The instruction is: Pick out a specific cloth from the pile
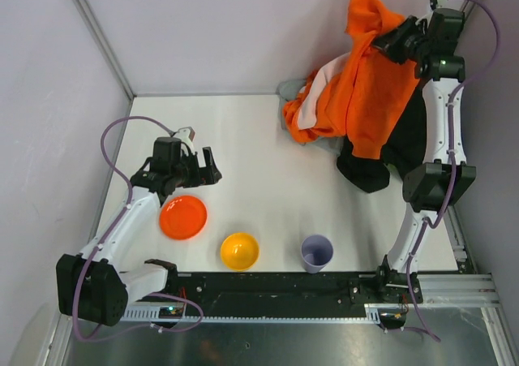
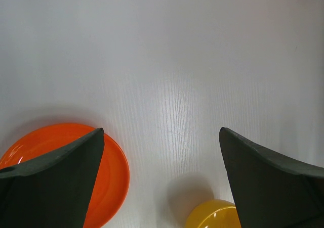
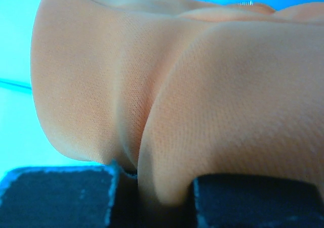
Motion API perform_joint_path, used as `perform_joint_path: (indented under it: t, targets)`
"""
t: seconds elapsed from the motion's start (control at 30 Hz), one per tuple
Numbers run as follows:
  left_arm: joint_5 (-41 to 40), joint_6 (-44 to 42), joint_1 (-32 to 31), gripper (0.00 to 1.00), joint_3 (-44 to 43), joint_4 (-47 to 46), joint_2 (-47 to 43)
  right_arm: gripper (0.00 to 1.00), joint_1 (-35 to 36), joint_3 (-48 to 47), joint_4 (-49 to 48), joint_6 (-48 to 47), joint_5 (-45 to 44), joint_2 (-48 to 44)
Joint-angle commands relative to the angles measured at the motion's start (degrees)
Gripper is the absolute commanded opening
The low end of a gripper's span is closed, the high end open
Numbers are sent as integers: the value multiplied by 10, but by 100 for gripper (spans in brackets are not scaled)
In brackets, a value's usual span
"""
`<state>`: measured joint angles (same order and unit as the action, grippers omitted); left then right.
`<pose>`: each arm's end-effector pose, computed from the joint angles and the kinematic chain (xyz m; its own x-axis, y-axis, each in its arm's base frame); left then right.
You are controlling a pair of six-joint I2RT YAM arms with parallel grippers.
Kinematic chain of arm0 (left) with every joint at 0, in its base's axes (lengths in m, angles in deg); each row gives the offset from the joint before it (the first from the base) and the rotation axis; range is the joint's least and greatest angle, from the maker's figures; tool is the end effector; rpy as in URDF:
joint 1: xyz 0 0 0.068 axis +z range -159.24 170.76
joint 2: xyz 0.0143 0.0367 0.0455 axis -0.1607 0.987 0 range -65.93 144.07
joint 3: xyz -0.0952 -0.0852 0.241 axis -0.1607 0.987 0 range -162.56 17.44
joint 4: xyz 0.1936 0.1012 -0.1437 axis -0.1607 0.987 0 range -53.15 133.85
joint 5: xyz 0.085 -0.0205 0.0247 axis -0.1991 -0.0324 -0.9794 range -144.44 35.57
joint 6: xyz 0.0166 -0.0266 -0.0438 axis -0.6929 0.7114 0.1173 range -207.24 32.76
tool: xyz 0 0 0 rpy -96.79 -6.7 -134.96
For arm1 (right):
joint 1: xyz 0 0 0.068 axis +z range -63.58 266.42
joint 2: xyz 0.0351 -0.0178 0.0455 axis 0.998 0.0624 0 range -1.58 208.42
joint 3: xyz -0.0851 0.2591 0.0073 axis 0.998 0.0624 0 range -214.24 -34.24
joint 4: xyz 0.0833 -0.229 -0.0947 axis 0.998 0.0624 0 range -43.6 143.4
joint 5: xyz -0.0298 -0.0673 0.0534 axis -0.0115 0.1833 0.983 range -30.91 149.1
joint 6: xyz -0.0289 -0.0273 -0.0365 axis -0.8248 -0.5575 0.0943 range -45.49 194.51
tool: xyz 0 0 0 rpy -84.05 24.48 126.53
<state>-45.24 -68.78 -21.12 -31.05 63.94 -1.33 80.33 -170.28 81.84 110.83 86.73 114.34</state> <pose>0.2321 -0.0546 0.2670 -0.7358 -0.1646 -0.6569 0.0887 0.9382 -0.3345 0.4458 -0.0309 0.4636 -0.4194 0.5725 -0.7045 -0.1271 0.7314 0.6700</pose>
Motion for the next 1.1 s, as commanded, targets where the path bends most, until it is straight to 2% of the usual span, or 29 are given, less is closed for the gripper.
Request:
perform_joint_path:
  t: [0.0, 0.2, 0.33, 0.5, 0.67, 0.8, 0.87, 0.97, 1.07]
  targets:
    - [1, -5, 6, 100, -4, -12, 5, 0, -21, 0, -133, 43, -31, 2]
    - [4, -7, 9, 100, -8, -12, 15, 0, -25, 35, -84, 0, -52, 45]
    - [5, -7, 11, 100, -8, -12, 17, 0, -31, 158, -62, -20, -80, 58]
    - [8, -6, 11, 100, -6, -12, 16, 0, -58, 313, -81, -10, -49, 87]
    - [11, -6, 11, 100, -6, -12, 14, 0, -77, 384, -87, -22, -39, 112]
    - [12, -6, 12, 100, -5, -12, 9, 14, -83, 389, -72, -47, -21, 98]
    - [12, -5, 12, 100, -5, -12, 6, 26, -82, 394, -69, -60, -22, 68]
    - [14, -5, 12, 100, -4, -12, 4, 52, -78, 405, -66, -77, -38, 8]
    - [14, -5, 12, 100, -4, -12, 0, 72, -75, 426, -61, -96, -61, -63]
